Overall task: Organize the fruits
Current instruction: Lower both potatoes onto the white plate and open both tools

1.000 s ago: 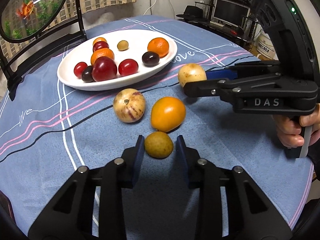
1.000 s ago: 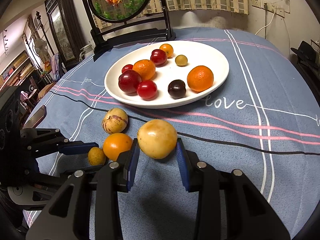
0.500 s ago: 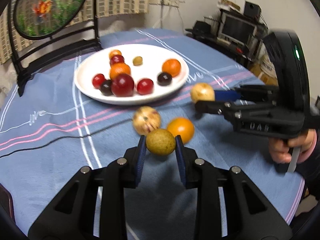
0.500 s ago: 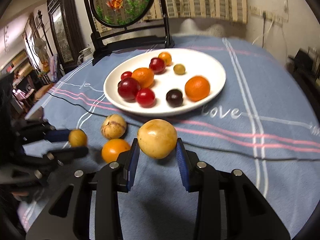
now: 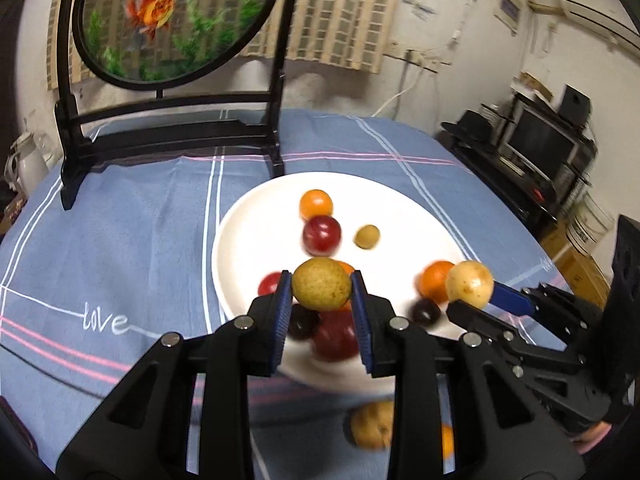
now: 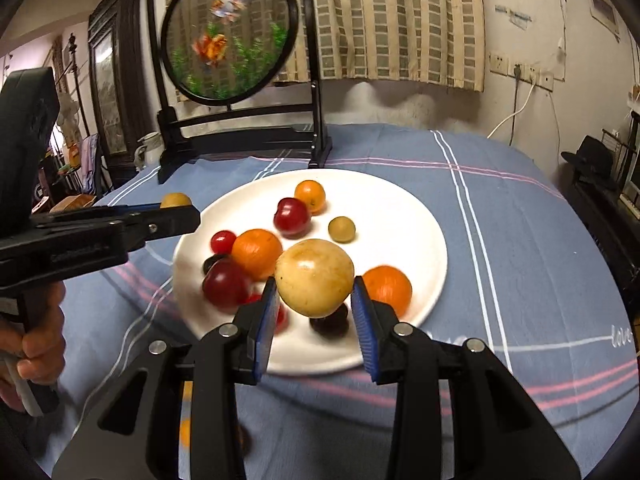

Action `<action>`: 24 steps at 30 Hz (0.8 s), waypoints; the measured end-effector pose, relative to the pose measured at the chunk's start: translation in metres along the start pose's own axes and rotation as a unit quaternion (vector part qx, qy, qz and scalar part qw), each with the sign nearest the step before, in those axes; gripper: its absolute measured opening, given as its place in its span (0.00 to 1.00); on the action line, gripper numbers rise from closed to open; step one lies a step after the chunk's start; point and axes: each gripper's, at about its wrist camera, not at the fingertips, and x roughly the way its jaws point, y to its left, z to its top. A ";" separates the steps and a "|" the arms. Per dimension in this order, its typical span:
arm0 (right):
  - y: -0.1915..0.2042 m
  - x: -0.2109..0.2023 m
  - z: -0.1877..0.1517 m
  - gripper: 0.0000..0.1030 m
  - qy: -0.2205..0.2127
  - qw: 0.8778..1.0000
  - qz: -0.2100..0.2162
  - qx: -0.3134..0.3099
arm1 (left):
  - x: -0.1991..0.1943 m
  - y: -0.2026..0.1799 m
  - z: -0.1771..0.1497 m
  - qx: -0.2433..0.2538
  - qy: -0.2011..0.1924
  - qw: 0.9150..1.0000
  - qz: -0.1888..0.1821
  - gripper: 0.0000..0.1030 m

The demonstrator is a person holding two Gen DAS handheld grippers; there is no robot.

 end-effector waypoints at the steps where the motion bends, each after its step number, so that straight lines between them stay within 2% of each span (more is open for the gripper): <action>1: -0.001 0.003 0.002 0.36 0.002 1.000 0.000 0.003 | 0.006 0.002 0.003 -0.004 0.003 1.000 0.006 0.29; 11: -0.006 0.037 0.017 0.38 0.019 1.000 0.008 0.018 | 0.020 0.012 0.009 -0.020 0.007 1.000 0.011 0.31; 12: -0.006 0.037 0.016 0.40 0.023 0.999 0.009 0.020 | 0.020 0.013 0.009 -0.023 0.009 1.000 0.010 0.35; 14: -0.007 0.033 0.017 0.52 0.027 0.999 0.005 0.027 | 0.014 0.016 0.009 -0.039 0.005 0.999 0.017 0.72; 16: -0.006 0.021 0.018 0.60 0.015 0.999 0.007 0.030 | -0.003 0.015 0.009 -0.048 -0.023 0.998 0.024 0.79; 20: -0.001 -0.006 0.015 0.60 -0.012 1.000 0.006 0.023 | -0.033 0.008 0.006 -0.046 -0.055 0.997 0.039 0.96; 24: 0.002 -0.015 -0.005 0.60 0.012 0.999 0.024 0.033 | -0.048 0.007 -0.019 -0.044 -0.053 0.996 0.053 0.96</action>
